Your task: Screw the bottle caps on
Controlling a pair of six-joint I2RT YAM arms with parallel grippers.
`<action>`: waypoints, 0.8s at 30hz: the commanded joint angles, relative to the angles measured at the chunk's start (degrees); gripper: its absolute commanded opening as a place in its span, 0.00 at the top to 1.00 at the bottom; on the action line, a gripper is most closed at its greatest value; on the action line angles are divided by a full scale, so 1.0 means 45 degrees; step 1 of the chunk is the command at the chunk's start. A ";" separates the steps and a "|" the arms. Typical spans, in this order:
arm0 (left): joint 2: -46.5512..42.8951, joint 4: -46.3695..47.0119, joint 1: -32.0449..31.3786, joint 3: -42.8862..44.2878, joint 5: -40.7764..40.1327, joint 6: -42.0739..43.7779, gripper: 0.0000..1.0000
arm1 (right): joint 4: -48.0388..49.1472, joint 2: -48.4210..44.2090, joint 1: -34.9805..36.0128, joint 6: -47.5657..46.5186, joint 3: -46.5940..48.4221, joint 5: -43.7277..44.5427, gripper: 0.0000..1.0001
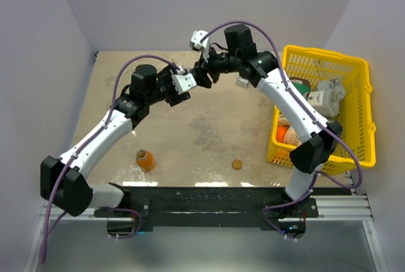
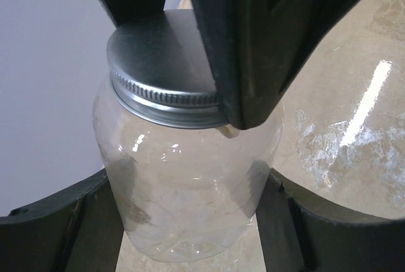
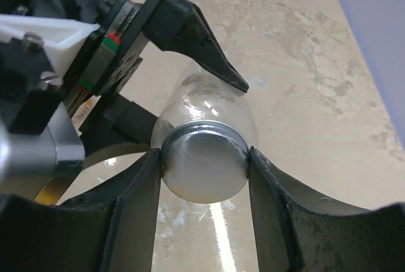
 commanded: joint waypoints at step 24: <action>-0.1549 0.0002 -0.0400 -0.0983 -0.3641 -0.3762 0.01 | -0.2846 0.1402 -0.1285 0.2431 0.1949 0.3687 1.00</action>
